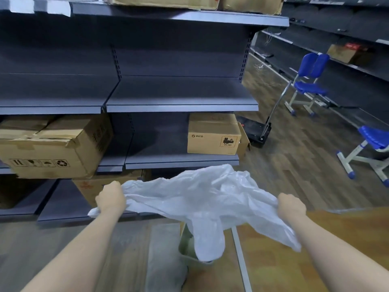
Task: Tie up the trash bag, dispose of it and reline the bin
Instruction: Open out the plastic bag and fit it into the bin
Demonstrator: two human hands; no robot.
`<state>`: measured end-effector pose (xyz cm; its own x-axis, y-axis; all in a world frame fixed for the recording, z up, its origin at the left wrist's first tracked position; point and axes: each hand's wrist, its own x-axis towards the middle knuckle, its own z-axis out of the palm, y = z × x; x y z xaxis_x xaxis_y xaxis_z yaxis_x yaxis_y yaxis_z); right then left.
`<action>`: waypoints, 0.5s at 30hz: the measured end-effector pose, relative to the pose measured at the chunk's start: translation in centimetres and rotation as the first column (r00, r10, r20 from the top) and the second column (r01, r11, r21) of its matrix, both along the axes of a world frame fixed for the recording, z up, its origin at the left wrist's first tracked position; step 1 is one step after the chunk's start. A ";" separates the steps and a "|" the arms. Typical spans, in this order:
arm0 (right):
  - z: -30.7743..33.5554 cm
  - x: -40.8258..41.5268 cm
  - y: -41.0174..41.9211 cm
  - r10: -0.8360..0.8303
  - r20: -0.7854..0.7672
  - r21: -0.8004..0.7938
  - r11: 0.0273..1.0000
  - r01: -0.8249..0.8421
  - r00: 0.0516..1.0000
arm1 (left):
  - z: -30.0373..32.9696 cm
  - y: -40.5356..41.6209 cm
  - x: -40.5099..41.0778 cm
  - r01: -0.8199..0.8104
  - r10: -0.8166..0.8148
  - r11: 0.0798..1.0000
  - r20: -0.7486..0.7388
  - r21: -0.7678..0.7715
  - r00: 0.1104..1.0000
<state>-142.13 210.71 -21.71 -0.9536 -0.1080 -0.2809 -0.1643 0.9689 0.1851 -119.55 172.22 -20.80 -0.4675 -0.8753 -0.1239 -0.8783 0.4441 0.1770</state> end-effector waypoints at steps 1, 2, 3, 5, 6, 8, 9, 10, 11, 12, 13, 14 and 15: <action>0.0 0.0 0.1 -0.005 0.003 0.007 1.000 0.005 1.000 | 0.2 0.0 -0.1 -0.002 0.002 1.000 0.006 0.007 1.000; -0.1 0.0 0.1 -0.013 0.014 0.004 1.000 0.013 1.000 | 0.4 0.1 -0.2 0.005 -0.005 1.000 0.009 0.017 1.000; -0.2 0.0 -0.1 -0.017 0.021 -0.006 1.000 0.018 1.000 | 0.5 0.4 -0.4 0.021 -0.021 0.999 0.010 0.024 1.000; -0.3 0.0 -0.7 -0.019 0.026 -0.041 0.999 0.020 0.999 | 0.7 1.1 -0.8 0.069 -0.069 0.997 0.012 0.027 0.998; -0.3 0.1 -1.1 -0.021 0.026 -0.064 0.998 0.023 0.999 | 0.7 1.5 -1.1 0.092 -0.092 0.995 0.013 0.029 0.996; -0.2 -0.1 -1.8 -0.030 0.026 -0.112 0.993 0.032 0.999 | 0.7 2.2 -1.6 0.133 -0.133 0.991 0.007 0.036 0.991; -0.1 -0.4 -2.1 -0.034 0.018 -0.138 0.990 0.036 0.999 | 1.0 2.2 -1.9 0.148 -0.148 0.988 -0.004 0.036 0.989; 0.1 -1.0 -2.1 -0.041 -0.005 -0.174 0.984 0.040 0.999 | 1.4 1.9 -2.2 0.156 -0.155 0.987 -0.017 0.024 0.988; 0.4 -1.8 -1.8 -0.062 -0.032 -0.215 0.975 0.053 0.998 | 1.8 1.2 -2.4 0.150 -0.150 0.989 -0.029 0.005 0.988; 0.8 -2.7 -1.3 -0.088 -0.051 -0.256 0.964 0.073 0.995 | 2.2 0.3 -2.3 0.131 -0.132 0.991 -0.040 -0.013 0.990; 1.2 -3.6 -0.4 -0.119 -0.051 -0.295 0.951 0.098 0.992 | 2.5 -0.8 -2.0 0.102 -0.103 0.994 -0.051 -0.024 0.993; 1.5 -4.5 0.6 -0.143 -0.039 -0.324 0.938 0.123 0.989 | 2.7 -2.0 -1.5 0.068 -0.070 0.997 -0.057 -0.030 0.996; 1.8 -5.1 1.8 -0.162 -0.020 -0.342 0.929 0.145 0.987 | 2.7 -3.2 -0.8 0.035 -0.036 0.999 -0.057 -0.028 0.998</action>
<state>-147.28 212.49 -19.90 -0.9773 -0.0401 -0.2082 -0.0078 0.9881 -0.1538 -120.31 169.04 -18.07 -0.5039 -0.8607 -0.0725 -0.8507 0.4800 0.2142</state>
